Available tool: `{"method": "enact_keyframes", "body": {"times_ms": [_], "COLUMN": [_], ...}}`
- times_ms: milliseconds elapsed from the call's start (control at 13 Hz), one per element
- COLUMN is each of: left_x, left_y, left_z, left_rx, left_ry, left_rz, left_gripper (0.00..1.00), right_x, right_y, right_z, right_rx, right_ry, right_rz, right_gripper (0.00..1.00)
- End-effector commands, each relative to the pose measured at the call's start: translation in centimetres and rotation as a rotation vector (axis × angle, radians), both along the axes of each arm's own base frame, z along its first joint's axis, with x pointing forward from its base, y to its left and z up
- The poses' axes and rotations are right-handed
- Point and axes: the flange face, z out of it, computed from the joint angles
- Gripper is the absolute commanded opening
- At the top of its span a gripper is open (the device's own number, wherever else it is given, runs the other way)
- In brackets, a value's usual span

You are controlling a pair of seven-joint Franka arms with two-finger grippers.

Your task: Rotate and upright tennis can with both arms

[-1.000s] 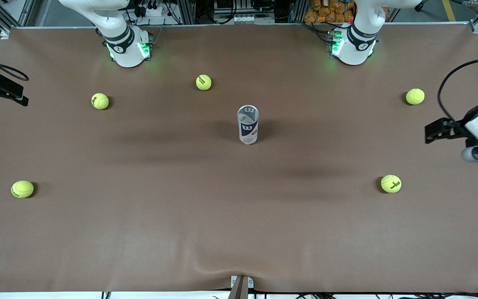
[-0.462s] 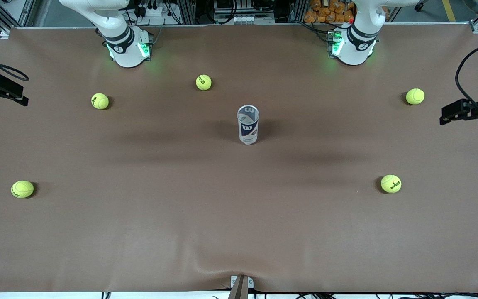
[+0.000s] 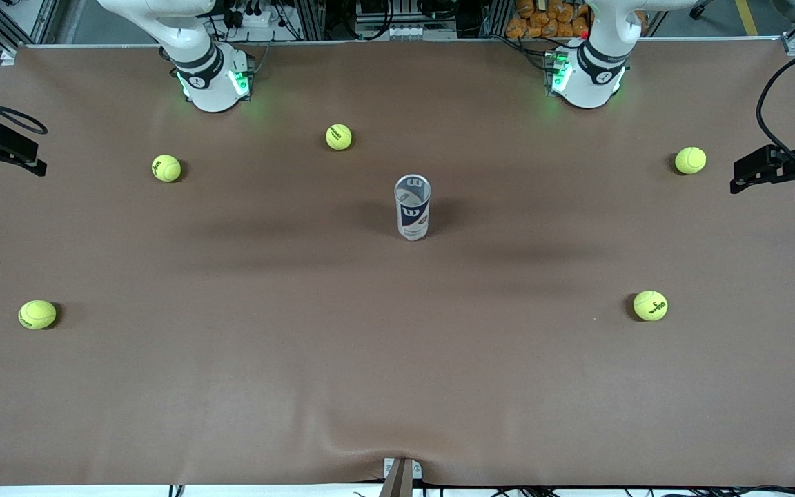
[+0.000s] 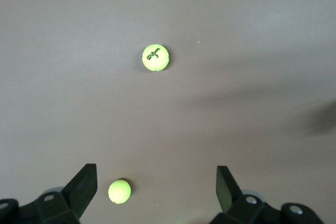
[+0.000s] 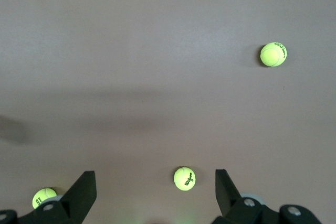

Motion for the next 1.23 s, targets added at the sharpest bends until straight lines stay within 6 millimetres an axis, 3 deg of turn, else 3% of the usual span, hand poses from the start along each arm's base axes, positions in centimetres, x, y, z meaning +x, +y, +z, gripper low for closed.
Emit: {"method": "enact_keyframes", "body": {"times_ms": [0, 231, 615, 769, 1154], "left_x": [-3.0, -4.1, -3.3, -3.3, -3.4], "left_y": [0.2, 0.2, 0.2, 0.0, 0.4], "left_z": [1.0, 1.7, 1.6, 1.7, 1.8], "left_rx": [0.019, 0.017, 0.018, 0.02, 0.006], "left_ry": [-0.035, -0.046, -0.066, -0.071, -0.071], "left_rz": [-0.012, -0.011, -0.001, 0.091, 0.03], "left_gripper": [1.0, 1.0, 1.0, 1.0, 1.0], "right_x": [0.0, 0.0, -0.1, -0.1, -0.3], "right_y": [0.1, 0.0, -0.1, 0.2, -0.2], "right_z": [0.4, 0.4, 0.6, 0.3, 0.4], "right_rx": [-0.004, -0.01, -0.007, -0.005, -0.007], "right_ry": [0.0, 0.0, 0.002, 0.014, 0.025], "right_rz": [-0.003, -0.005, -0.008, -0.003, -0.011], "right_gripper": [1.0, 1.0, 1.0, 1.0, 1.0]}}
